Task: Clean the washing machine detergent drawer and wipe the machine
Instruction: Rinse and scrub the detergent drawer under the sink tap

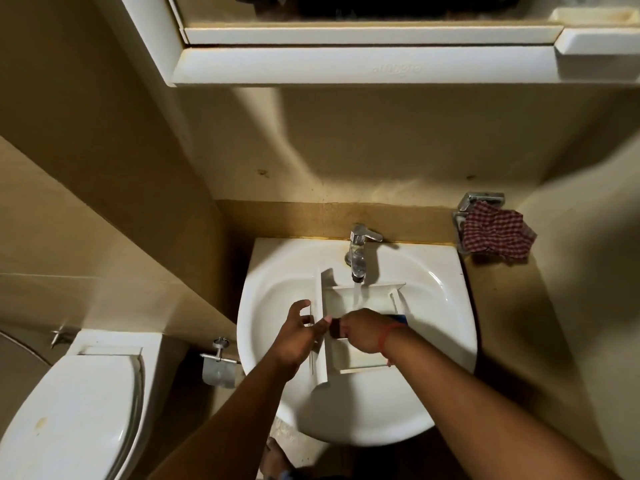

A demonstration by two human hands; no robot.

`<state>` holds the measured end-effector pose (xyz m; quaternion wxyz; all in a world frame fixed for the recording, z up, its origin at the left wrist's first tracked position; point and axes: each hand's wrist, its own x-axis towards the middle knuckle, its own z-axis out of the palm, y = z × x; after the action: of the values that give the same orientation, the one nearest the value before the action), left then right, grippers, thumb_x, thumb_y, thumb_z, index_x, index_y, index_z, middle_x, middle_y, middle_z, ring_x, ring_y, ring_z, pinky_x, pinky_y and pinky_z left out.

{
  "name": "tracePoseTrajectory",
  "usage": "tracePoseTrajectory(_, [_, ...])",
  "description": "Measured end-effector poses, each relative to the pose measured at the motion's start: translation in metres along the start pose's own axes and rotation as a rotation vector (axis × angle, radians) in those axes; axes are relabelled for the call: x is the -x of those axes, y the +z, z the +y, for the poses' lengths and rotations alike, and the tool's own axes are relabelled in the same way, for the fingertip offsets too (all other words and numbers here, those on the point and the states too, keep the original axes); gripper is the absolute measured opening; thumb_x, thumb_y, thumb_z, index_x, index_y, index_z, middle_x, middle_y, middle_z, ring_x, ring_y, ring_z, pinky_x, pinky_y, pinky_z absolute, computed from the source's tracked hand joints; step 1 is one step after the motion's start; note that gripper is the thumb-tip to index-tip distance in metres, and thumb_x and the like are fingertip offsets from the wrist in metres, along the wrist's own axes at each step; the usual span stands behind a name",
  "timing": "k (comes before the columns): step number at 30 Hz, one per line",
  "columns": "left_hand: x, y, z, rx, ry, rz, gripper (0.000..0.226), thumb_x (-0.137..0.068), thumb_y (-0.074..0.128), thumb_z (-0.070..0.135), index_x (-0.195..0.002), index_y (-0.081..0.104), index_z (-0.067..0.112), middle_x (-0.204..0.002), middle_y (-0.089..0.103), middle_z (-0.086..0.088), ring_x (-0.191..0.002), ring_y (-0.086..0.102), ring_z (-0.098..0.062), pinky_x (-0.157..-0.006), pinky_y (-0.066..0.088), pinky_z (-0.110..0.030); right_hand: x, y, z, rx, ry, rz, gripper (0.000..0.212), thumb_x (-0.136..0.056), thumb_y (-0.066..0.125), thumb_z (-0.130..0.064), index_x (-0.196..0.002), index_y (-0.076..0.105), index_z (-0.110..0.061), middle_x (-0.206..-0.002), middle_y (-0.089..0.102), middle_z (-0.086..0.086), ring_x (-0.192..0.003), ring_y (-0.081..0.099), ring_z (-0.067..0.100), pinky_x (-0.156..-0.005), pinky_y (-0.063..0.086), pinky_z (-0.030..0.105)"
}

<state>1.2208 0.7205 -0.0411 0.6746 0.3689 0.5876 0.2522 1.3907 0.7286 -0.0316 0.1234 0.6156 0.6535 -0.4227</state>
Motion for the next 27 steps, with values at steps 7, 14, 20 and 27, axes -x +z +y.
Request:
tracePoseTrajectory(7, [0.002, 0.0, 0.002, 0.008, 0.003, -0.008, 0.049, -0.088, 0.072, 0.023, -0.127, 0.043, 0.026, -0.112, 0.059, -0.013, -0.081, 0.061, -0.023, -0.069, 0.051, -0.036, 0.01, -0.004, 0.034, -0.406, 0.187, 0.668, 0.031, -0.089, 0.044, -0.003, -0.104, 0.068, -0.015, -0.116, 0.063, 0.005, -0.109, 0.058, 0.026, -0.093, 0.047, 0.032])
tracePoseTrajectory(14, [0.012, -0.01, 0.005, 0.001, 0.055, 0.025, 0.046, -0.087, 0.072, 0.021, -0.125, 0.048, 0.027, -0.116, 0.062, -0.009, -0.079, 0.065, -0.021, -0.064, 0.05, -0.029, 0.024, 0.035, 0.08, -0.845, 0.375, 0.636, 0.024, -0.096, 0.055, -0.021, -0.118, 0.056, -0.011, -0.114, 0.058, 0.009, -0.103, 0.059, 0.029, -0.086, 0.044, 0.031])
tracePoseTrajectory(20, [0.021, -0.02, 0.004, 0.043, 0.075, 0.051, 0.042, -0.087, 0.072, 0.018, -0.122, 0.053, 0.03, -0.115, 0.062, -0.004, -0.092, 0.067, -0.022, -0.082, 0.05, -0.038, 0.03, 0.035, 0.074, -0.915, 0.221, 0.637, 0.011, -0.089, 0.06, -0.01, -0.08, 0.056, -0.014, -0.075, 0.057, 0.0, -0.072, 0.052, 0.018, -0.066, 0.039, 0.03])
tracePoseTrajectory(27, [0.036, -0.03, 0.007, 0.033, 0.11, 0.13, 0.027, -0.092, 0.064, 0.017, -0.114, 0.055, 0.031, -0.113, 0.066, -0.011, -0.089, 0.065, -0.019, -0.08, 0.05, -0.039, 0.031, 0.018, 0.054, -0.813, 0.124, 0.583, 0.008, -0.093, 0.059, -0.012, -0.097, 0.064, -0.017, -0.099, 0.066, 0.001, -0.095, 0.06, 0.02, -0.075, 0.046, 0.028])
